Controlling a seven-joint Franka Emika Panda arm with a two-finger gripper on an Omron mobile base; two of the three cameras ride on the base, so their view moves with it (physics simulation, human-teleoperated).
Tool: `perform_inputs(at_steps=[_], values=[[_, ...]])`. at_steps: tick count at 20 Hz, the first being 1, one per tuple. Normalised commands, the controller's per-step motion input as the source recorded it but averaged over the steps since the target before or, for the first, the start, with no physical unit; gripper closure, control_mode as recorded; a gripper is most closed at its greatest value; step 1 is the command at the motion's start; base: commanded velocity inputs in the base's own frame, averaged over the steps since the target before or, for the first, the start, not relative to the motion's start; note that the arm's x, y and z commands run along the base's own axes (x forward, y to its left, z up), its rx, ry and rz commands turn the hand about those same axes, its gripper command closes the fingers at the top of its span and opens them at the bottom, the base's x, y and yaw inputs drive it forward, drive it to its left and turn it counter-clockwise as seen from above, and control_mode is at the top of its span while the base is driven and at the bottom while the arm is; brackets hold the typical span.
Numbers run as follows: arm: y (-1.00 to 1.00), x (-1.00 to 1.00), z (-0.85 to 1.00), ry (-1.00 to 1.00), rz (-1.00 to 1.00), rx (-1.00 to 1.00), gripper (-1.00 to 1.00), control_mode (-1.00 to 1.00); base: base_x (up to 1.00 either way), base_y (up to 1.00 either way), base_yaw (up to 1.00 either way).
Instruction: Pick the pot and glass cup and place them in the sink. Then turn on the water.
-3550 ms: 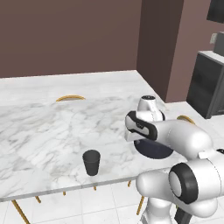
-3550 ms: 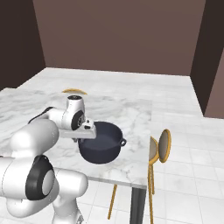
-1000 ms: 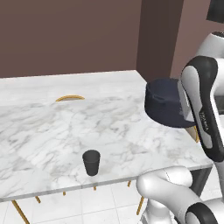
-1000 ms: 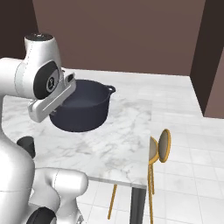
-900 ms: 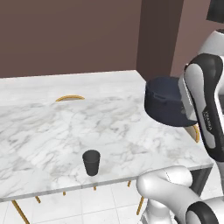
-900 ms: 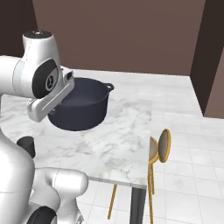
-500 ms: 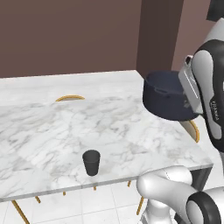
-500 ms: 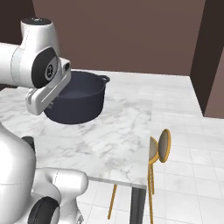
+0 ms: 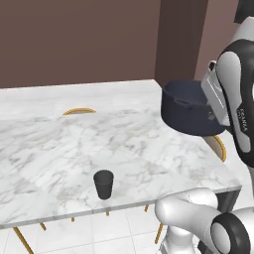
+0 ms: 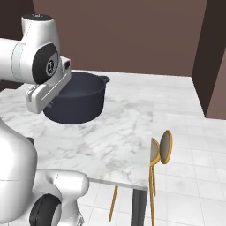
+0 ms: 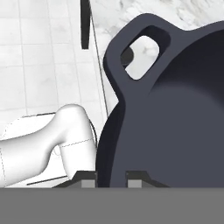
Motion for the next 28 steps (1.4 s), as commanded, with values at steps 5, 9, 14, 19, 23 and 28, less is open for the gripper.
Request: perform_inputs(at_steps=[5, 9, 14, 19, 23, 28], values=[[0.16, 0.0, 0.0, -0.01, 0.0, -0.04, 1.0, -1.0, 0.0, 0.0, 0.0], [0.18, 0.0, 0.0, 0.0, 0.0, -0.03, 1.0, -1.0, 0.0, 0.0, 0.0], [0.02, 0.0, 0.0, 0.0, 0.01, 0.0, 1.0, 1.0, -0.03, -0.01, 0.0], [0.0, 0.0, 0.0, 0.0, 0.0, 0.0, 1.0, 1.0, -0.43, -0.28, 0.0], [0.0, 0.0, 0.0, 0.0, 0.0, 0.0, 1.0, 1.0, -0.74, -0.37, -0.04], [0.0, 0.0, 0.0, 0.0, 0.0, 0.0, 1.0, 1.0, -0.86, -0.51, -0.12]])
